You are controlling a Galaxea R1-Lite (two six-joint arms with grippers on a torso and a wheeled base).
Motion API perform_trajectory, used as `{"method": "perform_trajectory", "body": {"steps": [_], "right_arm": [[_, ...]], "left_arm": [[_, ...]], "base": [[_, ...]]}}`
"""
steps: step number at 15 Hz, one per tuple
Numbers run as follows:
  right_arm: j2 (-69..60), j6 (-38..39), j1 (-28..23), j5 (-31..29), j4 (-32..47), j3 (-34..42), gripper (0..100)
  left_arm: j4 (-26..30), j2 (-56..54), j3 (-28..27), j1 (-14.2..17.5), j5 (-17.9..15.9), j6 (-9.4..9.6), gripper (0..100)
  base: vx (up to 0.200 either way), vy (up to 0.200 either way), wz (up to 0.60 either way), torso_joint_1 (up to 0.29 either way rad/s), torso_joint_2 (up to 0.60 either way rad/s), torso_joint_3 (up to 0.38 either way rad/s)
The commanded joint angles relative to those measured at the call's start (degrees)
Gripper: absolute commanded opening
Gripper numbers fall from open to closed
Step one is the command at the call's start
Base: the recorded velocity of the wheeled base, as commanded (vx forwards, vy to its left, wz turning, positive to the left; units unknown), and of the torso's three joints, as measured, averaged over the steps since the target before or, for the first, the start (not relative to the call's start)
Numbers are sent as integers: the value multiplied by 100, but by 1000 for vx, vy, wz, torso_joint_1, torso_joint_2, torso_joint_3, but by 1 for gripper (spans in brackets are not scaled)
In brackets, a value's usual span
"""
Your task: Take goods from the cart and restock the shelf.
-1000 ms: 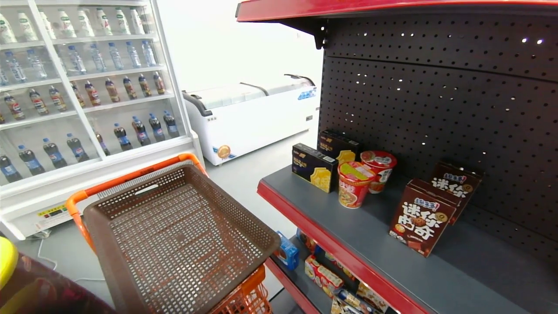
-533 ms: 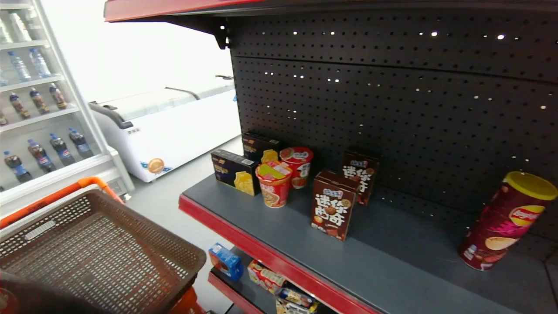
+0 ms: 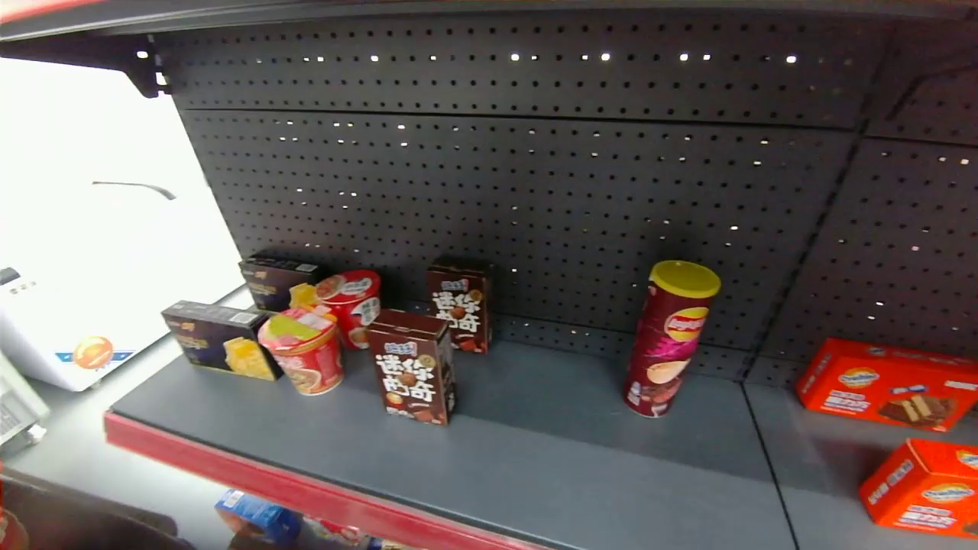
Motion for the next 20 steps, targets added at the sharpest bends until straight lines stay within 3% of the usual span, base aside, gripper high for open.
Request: {"method": "perform_trajectory", "body": {"steps": [1,5,15,20], "right_arm": [[2,2,-1,-1,-1,1,100],[2,-7,-1,-1,-1,1,100],[2,-7,-1,-1,-1,1,100],[2,-7,-1,-1,-1,1,100]], "left_arm": [[-3,28,27,8,-1,-20,0],[-3,19,54,8,-1,-196,0],[14,2,115,8,-1,-240,0],[700,-491,71,17,25,-213,0]], "base": [[0,0,-600,2,-2,2],[0,0,-450,2,-2,2],[0,0,0,0,0,0],[0,0,0,0,0,0]]}}
